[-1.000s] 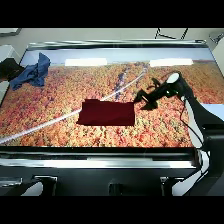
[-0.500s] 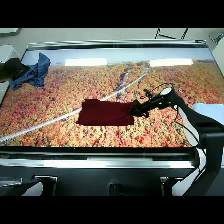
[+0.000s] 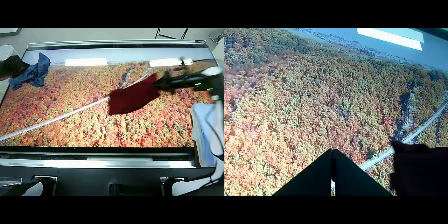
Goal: Fold the clothes and pants, and hang the long-sleeved shirts on hangers.
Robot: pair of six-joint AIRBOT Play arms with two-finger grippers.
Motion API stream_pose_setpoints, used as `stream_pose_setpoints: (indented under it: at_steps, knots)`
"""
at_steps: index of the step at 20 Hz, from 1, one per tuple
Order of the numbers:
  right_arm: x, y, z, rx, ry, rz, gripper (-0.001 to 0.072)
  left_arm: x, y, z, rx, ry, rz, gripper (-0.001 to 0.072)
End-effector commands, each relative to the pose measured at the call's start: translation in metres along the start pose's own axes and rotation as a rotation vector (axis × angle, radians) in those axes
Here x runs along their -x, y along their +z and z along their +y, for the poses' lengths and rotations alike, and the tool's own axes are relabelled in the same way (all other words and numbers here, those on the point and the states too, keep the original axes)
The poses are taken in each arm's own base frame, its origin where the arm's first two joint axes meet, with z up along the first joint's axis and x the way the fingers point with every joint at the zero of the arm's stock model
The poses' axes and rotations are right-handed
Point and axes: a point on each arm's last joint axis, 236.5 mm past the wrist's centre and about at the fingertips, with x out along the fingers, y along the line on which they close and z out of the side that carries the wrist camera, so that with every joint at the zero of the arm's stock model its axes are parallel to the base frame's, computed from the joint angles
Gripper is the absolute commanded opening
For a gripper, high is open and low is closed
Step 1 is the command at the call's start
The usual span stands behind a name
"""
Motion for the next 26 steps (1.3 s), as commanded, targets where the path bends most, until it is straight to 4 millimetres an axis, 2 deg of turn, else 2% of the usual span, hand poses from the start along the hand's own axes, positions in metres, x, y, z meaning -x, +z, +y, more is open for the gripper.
stream_pose_setpoints:
  at_steps: [1, 2, 6, 9, 12, 16, 19, 22, 23, 26]
  knots:
    - [0.123, 0.030, -0.008, -0.059, -0.124, -0.239, 0.0034, 0.000, 0.004, -0.001, -0.002, -0.002, -0.018, 0.0034]
    - [0.155, 0.032, -0.016, -0.092, -0.162, -0.304, 0.0034, 0.000, 0.004, -0.001, -0.003, -0.002, -0.019, 0.0034]
    - [0.264, 0.025, -0.055, -0.249, -0.303, -0.531, 0.0034, 0.000, 0.004, -0.001, -0.022, -0.002, -0.019, 0.0035]
    - [0.322, 0.013, -0.073, -0.359, -0.324, -0.667, 0.0034, 0.000, 0.004, -0.001, -0.030, -0.002, -0.019, 0.0035]
    - [0.361, -0.010, -0.079, -0.413, -0.350, -0.738, 0.0034, 0.000, 0.004, -0.001, -0.030, -0.002, -0.019, 0.0035]
    - [0.388, -0.047, -0.084, -0.514, -0.391, -0.759, 0.0034, 0.000, 0.004, -0.002, -0.038, -0.002, -0.018, 0.0035]
    - [0.407, -0.078, -0.104, -0.619, -0.516, -0.778, 0.0033, -0.001, 0.003, -0.004, -0.043, -0.006, -0.016, 0.0035]
    - [0.391, -0.131, -0.145, -0.776, -0.703, -0.641, 0.0034, -0.003, 0.000, -0.013, -0.081, -0.022, -0.008, 0.0035]
    - [0.381, -0.146, -0.157, -0.824, -0.719, -0.607, 0.0034, -0.004, -0.002, -0.017, -0.087, -0.031, -0.004, 0.0035]
    - [0.350, -0.208, -0.196, -0.972, -0.821, -0.491, 0.0034, -0.005, -0.005, -0.023, -0.093, -0.042, 0.005, 0.0035]
